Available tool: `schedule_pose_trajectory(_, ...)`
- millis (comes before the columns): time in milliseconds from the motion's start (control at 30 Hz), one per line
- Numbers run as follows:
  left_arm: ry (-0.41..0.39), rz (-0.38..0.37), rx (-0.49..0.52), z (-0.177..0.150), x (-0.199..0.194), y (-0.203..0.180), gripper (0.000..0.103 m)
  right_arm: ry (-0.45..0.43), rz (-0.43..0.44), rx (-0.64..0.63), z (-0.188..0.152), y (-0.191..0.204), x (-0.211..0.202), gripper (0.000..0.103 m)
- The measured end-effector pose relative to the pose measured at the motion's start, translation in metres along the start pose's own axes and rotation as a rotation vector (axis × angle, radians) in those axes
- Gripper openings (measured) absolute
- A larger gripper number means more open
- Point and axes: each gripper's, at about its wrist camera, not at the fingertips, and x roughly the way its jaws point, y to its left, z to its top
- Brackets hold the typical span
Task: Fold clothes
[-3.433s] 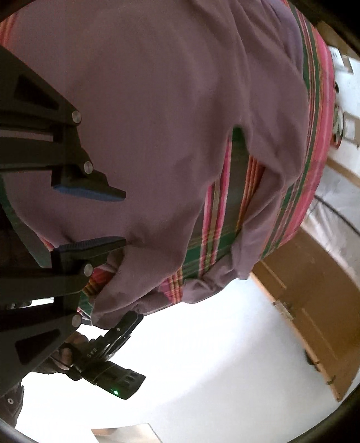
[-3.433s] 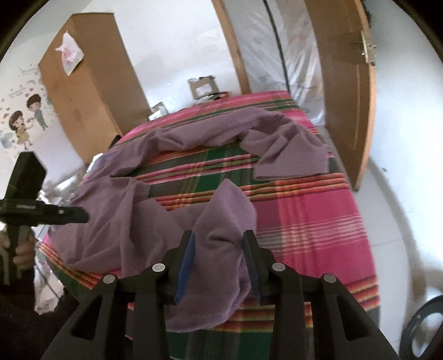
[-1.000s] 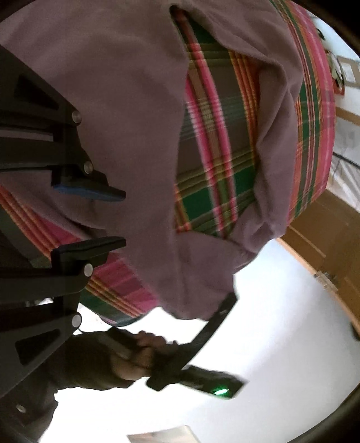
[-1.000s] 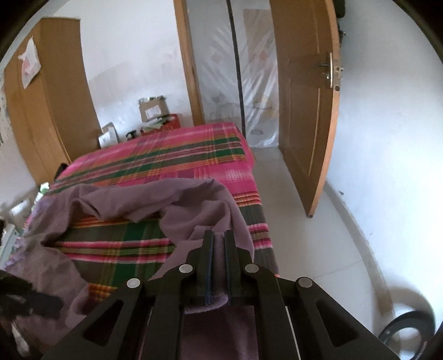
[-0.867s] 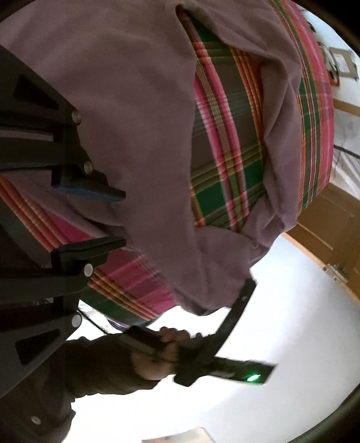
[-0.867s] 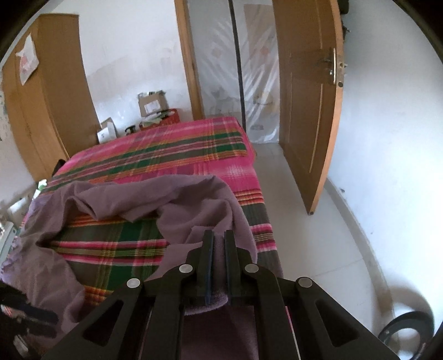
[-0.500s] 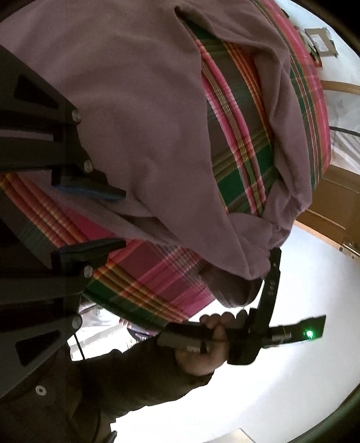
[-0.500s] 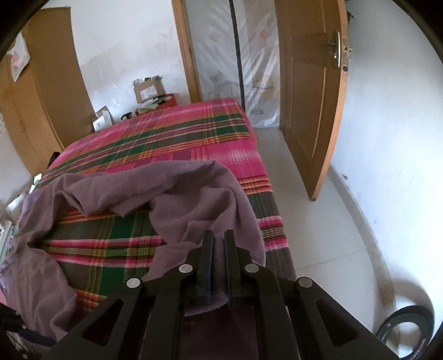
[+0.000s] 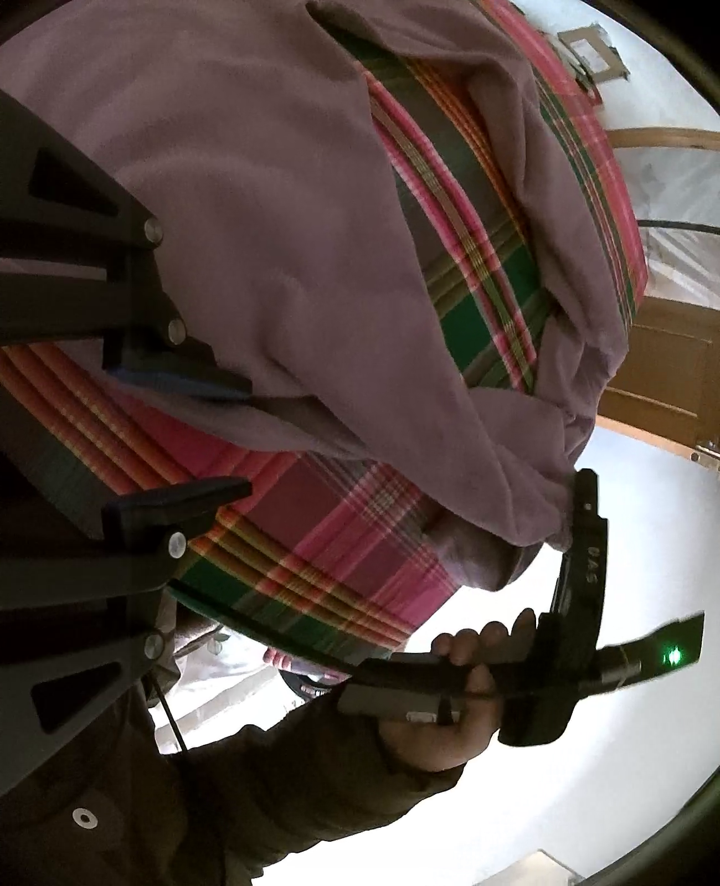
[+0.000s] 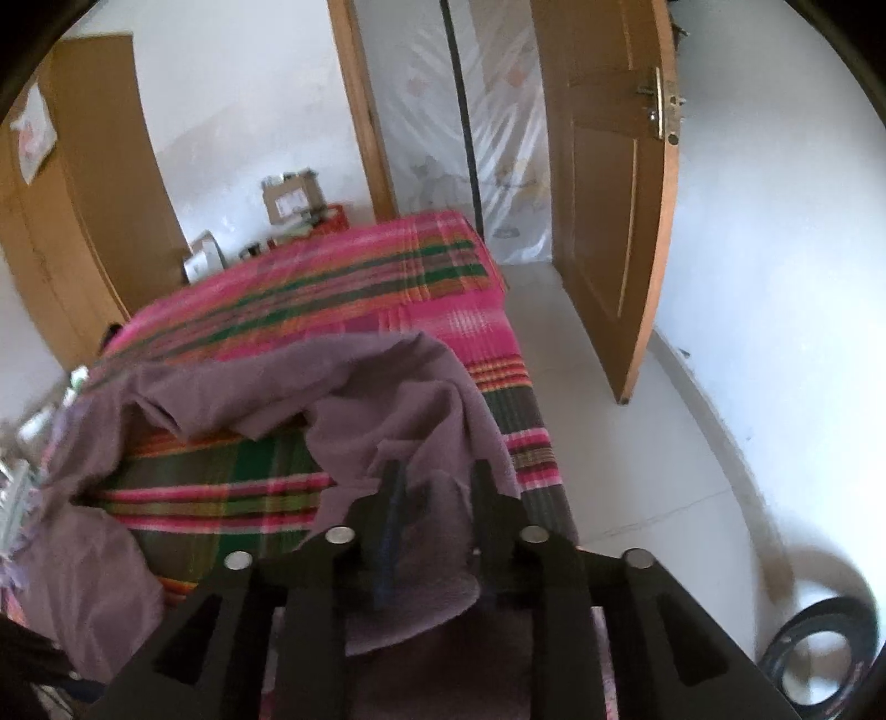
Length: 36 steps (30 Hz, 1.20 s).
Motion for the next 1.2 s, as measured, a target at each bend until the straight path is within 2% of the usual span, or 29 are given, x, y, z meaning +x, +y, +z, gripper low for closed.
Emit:
schedule_pose_trajectory(133,0.01,-0.025,-0.023,0.002,0.004,0.008,0.029,-0.059,0.015,-0.001,-0.003,-0.001,-0.024,0.028)
schedule_pose_trajectory(267,0.019,-0.032,-0.043,0.002,0.01,0.015,0.019,-0.084,0.016,-0.004,-0.015,-0.001,-0.047,0.028)
schedule_pose_trajectory(333,0.02,-0.03,-0.039,0.001,0.011,0.015,0.018,-0.095,0.017,-0.004,-0.021,-0.001,-0.058,0.029)
schedule_pose_trajectory(400,0.018,-0.032,-0.036,0.001,0.011,0.016,0.017,-0.087,0.039,0.032,-0.032,-0.004,-0.063,0.029)
schedule_pose_trajectory(500,0.015,-0.041,-0.04,0.001,0.011,0.018,0.009,-0.066,0.054,0.046,-0.045,-0.004,-0.065,0.029)
schedule_pose_trajectory(533,0.006,-0.071,-0.048,0.002,0.009,0.02,0.005,-0.061,0.057,0.043,-0.049,-0.003,-0.065,0.029)
schedule_pose_trajectory(567,-0.004,-0.102,-0.056,0.002,0.007,0.023,0.005,-0.055,0.059,0.04,-0.052,-0.001,-0.065,0.029)
schedule_pose_trajectory(800,-0.166,-0.179,-0.116,0.005,-0.032,0.041,0.005,-0.002,0.101,0.072,-0.08,0.003,-0.056,0.029)
schedule_pose_trajectory(1033,-0.326,-0.238,-0.216,0.015,-0.069,0.062,0.005,0.01,0.048,-0.041,-0.089,0.021,-0.043,0.029)
schedule_pose_trajectory(1200,-0.377,-0.243,-0.277,0.016,-0.082,0.077,0.005,0.013,0.044,-0.105,-0.087,0.034,-0.032,0.035)
